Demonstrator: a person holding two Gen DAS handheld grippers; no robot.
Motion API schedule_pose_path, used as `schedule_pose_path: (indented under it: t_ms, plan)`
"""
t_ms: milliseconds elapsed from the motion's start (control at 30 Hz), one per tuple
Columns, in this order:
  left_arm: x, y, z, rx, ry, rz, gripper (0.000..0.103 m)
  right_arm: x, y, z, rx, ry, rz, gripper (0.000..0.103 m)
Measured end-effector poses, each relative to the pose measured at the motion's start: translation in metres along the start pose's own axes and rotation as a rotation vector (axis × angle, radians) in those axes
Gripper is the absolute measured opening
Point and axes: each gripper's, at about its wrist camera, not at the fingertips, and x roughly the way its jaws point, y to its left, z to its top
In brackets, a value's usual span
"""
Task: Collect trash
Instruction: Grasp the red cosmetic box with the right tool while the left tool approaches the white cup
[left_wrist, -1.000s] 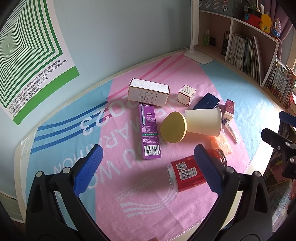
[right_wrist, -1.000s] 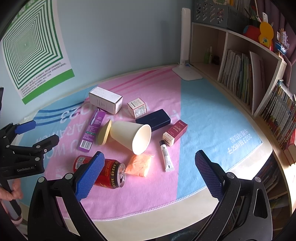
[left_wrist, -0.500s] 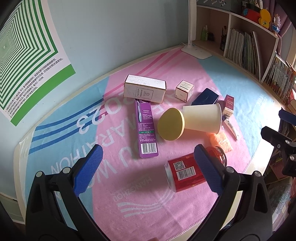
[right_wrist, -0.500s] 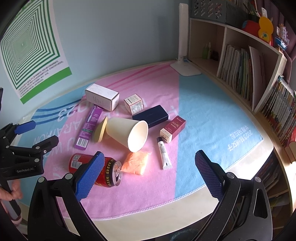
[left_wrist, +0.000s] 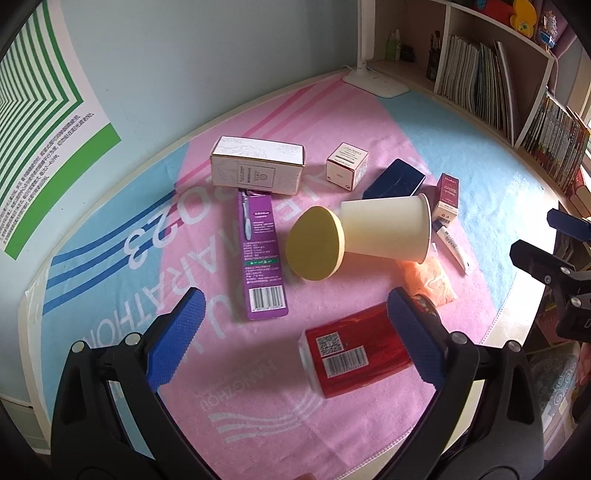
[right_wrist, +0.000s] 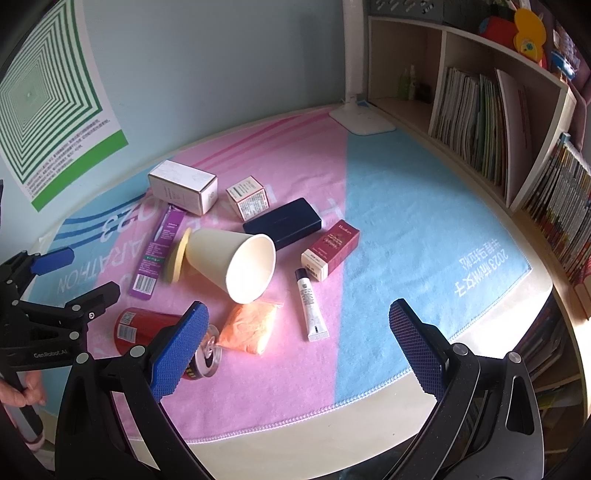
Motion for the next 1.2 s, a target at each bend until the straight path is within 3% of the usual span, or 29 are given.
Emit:
schedule_pose_path:
  t_ms: [400,1200]
  plan:
    - [0.037,-0.023,0.021,0.067,0.055,0.036,0.096,0.036,-0.021,0.014,-0.003,0.058,0.007,0.097]
    - [0.092,-0.048,0.05,0.074,0.123,-0.013,0.097,0.106,-0.049,0.032,0.063,0.177,0.036,0.097]
